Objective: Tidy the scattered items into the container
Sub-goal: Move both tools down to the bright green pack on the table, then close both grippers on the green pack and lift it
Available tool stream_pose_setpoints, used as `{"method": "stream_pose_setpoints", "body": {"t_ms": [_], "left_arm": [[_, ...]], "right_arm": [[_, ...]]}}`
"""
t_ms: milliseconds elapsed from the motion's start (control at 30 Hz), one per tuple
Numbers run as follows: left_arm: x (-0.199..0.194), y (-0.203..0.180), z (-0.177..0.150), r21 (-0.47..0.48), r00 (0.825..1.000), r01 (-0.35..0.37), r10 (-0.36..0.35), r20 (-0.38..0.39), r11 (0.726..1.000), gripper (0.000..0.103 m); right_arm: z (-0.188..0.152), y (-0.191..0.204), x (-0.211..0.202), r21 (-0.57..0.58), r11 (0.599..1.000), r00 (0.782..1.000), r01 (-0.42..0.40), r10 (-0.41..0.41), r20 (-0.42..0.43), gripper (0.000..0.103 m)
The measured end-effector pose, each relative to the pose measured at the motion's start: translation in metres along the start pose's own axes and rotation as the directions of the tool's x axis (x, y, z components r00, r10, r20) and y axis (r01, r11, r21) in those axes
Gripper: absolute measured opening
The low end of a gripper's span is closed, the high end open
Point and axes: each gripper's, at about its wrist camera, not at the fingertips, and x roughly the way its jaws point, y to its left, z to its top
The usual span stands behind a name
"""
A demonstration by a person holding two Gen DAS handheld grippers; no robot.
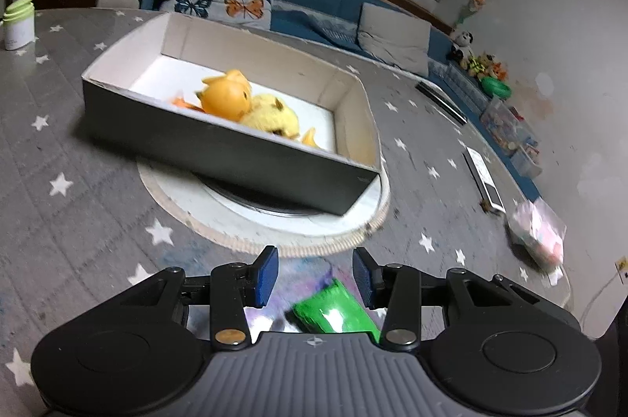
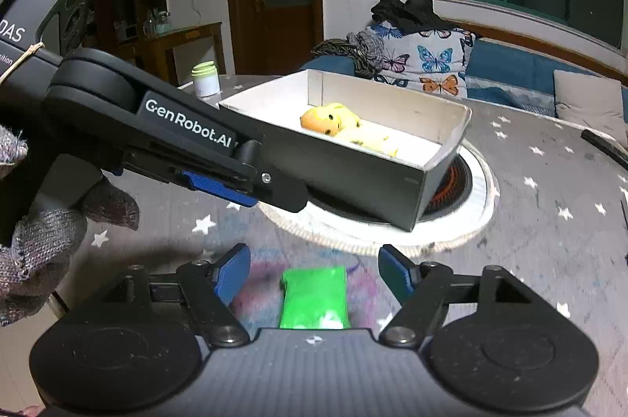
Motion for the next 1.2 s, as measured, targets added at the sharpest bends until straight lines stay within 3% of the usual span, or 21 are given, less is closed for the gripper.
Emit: {"method": "stream_pose_setpoints", "body": {"t_ms": [233,533,900,1200], "left_arm": [[0.01,-0.005,-0.006,-0.006,0.999,0.008,-0.008,-0.05,1.0,0.045],[0.026,-0.005,-0.013,-0.005,0.994,-0.033,0.032,-0.108,0.999,0.045],[0.03,0.006,-0.018,-0.119,0.993,-0.006,-0.008,-0.118,0.993,0.045],[0.034,0.009,-0.023,-0.207,0.993,-0.012,-0.013,-0.119,0.978,0.044]], "right_arm": [[-0.011,0.002,-0.005,0.008,1.0,1.0,0.009,-0.009,-0.022,0.079],[-0.023,-0.002,0.005,0.04,0.999,0.997,0.009,-0.006,-0.079,0.075],[-0.032,-0.005,0.015,0.071,0.997,0.994,-0.003,0.011,-0.112,0.056],[-0.033,-0.002,0.014,0.08,0.997,0.995,0.007,0.001,-0.101,0.051]]}}
